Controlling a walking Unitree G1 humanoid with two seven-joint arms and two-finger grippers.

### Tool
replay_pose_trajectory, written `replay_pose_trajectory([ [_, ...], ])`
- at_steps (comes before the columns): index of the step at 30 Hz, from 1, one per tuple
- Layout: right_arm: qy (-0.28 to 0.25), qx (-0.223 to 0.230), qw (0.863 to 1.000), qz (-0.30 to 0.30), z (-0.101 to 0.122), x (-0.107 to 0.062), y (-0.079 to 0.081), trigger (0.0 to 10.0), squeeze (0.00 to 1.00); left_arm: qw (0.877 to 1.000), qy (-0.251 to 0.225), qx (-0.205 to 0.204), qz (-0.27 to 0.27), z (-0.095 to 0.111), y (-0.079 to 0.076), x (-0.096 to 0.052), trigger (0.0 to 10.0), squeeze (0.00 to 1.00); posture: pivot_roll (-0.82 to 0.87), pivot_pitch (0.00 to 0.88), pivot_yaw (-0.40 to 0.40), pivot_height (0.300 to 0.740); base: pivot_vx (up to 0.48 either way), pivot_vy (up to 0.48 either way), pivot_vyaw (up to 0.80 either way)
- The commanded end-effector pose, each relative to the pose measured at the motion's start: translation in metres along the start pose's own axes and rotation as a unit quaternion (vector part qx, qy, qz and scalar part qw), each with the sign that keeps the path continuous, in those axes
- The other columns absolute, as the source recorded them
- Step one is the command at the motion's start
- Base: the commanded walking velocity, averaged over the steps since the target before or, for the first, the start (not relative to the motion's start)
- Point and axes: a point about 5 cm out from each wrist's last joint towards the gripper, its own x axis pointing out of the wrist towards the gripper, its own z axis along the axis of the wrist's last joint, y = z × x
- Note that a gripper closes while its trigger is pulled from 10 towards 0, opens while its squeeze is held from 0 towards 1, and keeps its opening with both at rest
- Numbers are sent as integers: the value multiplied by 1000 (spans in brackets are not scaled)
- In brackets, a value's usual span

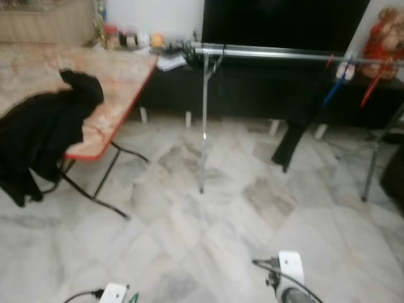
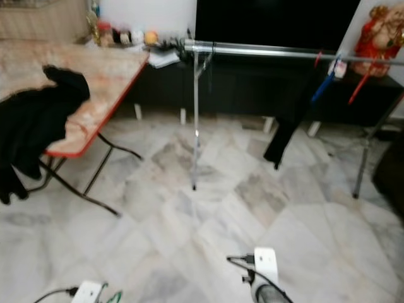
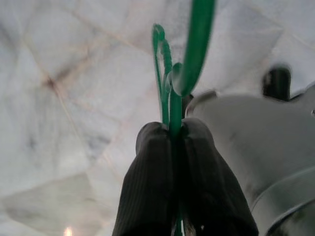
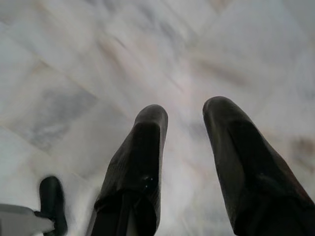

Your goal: Hang hanger

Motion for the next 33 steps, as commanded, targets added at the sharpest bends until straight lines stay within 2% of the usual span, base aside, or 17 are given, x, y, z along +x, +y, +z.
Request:
replay_pose_trajectory([
  [1,17,5,1000,-14,-7,-1,-10,10000,0,1000,2,6,-21,2,-14,3,10000,0,-50,0,-34,740,319,0,-800],
  [8,23,-1,1000,-12,-11,-2,-8,10000,0,1000,1,8,-23,3,-14,3,10000,0,-46,0,-34,740,322,0,-732],
  [24,17,11,1000,-13,-8,-1,-8,10000,0,1000,-2,2,-18,6,-10,2,10000,0,-45,0,-30,740,327,0,0],
  [33,21,12,1000,-15,-9,-1,-10,10000,0,1000,0,-1,-17,4,-9,2,10000,0,-46,0,-32,740,330,0,-760],
])
